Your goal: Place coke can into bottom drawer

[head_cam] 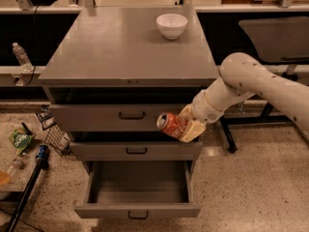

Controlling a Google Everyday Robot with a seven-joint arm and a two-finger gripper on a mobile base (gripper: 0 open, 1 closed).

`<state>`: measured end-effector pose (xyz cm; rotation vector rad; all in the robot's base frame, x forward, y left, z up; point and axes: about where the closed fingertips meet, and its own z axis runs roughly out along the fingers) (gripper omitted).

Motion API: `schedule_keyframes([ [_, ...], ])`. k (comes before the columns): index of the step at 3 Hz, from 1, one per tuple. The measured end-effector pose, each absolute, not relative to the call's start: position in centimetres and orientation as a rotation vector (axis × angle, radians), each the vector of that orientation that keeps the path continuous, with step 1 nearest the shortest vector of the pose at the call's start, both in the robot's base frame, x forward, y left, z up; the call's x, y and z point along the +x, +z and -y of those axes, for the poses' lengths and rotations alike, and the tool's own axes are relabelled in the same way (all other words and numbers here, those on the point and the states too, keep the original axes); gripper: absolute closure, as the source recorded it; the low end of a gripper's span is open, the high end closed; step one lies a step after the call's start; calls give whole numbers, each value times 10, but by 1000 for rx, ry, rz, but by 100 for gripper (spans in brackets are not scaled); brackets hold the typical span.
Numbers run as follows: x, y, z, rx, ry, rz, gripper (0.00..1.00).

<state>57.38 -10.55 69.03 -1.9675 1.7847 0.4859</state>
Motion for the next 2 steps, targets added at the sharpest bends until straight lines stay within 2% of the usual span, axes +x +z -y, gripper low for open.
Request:
schedule_keyframes([
  [2,545,571,110,-1781,601,-1922,100],
])
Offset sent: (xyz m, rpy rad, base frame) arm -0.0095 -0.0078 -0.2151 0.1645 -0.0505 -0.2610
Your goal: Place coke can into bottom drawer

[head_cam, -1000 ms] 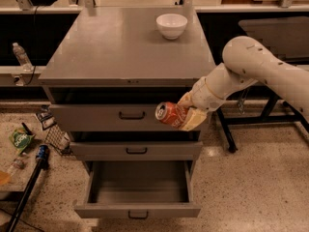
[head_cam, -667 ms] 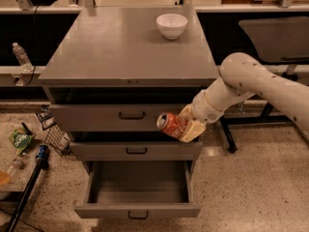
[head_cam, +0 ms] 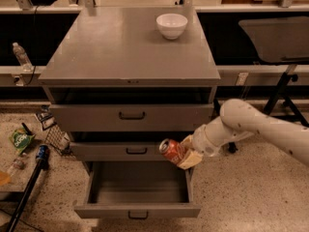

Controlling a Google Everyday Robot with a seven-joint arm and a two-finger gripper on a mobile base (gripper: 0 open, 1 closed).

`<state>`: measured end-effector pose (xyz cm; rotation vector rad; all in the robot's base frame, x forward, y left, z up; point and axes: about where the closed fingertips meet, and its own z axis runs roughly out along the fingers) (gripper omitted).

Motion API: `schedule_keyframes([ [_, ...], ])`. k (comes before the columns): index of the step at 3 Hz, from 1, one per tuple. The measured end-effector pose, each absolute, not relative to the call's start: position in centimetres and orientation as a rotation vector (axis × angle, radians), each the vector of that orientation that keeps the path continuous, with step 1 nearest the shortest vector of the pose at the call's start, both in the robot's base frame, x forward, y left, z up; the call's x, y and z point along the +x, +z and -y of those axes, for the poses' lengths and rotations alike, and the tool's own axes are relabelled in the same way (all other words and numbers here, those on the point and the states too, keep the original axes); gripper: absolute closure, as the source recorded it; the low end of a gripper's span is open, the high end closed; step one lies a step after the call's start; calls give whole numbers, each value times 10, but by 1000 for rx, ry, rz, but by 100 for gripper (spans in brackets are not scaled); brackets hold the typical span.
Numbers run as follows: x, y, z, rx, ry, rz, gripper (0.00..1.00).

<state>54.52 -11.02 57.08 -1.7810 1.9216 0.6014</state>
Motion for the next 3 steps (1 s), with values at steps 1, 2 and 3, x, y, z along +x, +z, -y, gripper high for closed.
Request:
schedule_keyframes([
  [1,558,506,103,-1784,515,-1886,100],
  [2,569,497,101,-1761,473,-1879,100],
  [3,569,497,101,-1761,473,-1879,100],
])
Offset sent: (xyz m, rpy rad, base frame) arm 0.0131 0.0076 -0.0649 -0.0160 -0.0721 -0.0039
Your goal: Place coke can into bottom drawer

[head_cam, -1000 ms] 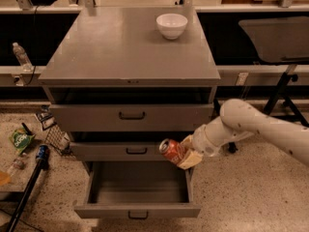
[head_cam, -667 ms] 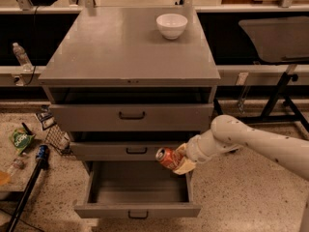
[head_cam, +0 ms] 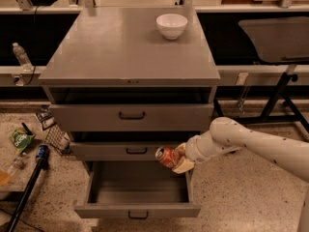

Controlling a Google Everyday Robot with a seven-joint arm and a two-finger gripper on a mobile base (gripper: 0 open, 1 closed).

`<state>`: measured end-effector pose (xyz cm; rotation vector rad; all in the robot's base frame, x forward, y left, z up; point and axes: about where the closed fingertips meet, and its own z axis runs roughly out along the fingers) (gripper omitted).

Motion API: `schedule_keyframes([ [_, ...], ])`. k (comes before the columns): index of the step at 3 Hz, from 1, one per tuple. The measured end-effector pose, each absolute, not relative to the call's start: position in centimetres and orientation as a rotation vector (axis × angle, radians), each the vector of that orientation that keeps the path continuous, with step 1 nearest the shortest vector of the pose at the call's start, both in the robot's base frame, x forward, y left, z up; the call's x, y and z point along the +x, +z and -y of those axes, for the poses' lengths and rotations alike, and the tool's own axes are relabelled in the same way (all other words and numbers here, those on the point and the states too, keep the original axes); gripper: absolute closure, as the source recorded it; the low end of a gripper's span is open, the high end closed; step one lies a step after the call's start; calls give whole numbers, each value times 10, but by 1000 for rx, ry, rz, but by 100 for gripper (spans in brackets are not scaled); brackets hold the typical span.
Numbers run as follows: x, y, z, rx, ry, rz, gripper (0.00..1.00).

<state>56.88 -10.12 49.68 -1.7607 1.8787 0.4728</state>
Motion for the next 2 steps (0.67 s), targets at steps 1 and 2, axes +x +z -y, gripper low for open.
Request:
schedule_keyframes([
  [1,567,473,97,-1696,525,-1887,100],
  [2,558,425,79,-1626,632,-1849,100],
])
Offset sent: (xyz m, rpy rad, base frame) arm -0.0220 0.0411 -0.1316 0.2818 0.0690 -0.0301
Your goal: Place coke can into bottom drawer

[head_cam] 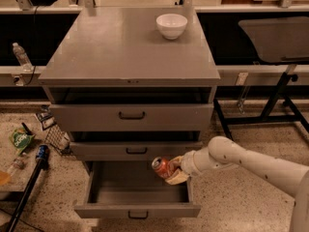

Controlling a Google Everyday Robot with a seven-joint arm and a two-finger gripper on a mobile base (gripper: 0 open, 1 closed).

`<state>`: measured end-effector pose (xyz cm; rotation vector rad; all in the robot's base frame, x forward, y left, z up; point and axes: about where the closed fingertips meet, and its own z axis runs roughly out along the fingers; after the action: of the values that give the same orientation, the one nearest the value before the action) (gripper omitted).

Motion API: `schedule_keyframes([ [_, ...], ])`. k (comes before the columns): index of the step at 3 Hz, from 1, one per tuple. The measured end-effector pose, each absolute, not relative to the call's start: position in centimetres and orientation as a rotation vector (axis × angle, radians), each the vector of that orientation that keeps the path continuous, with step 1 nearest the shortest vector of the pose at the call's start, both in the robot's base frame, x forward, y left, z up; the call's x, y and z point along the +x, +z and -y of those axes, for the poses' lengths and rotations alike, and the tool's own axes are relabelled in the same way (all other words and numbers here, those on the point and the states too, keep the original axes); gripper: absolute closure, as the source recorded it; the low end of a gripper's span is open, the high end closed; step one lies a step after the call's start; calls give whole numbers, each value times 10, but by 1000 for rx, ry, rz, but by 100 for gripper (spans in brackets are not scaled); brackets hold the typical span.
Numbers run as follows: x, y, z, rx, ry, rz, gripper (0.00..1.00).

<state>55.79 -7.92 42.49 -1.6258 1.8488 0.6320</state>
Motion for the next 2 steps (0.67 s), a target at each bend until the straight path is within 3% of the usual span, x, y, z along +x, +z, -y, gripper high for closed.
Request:
schedule_keyframes([
  [2,551,336,44,-1731,678,-1749,100],
])
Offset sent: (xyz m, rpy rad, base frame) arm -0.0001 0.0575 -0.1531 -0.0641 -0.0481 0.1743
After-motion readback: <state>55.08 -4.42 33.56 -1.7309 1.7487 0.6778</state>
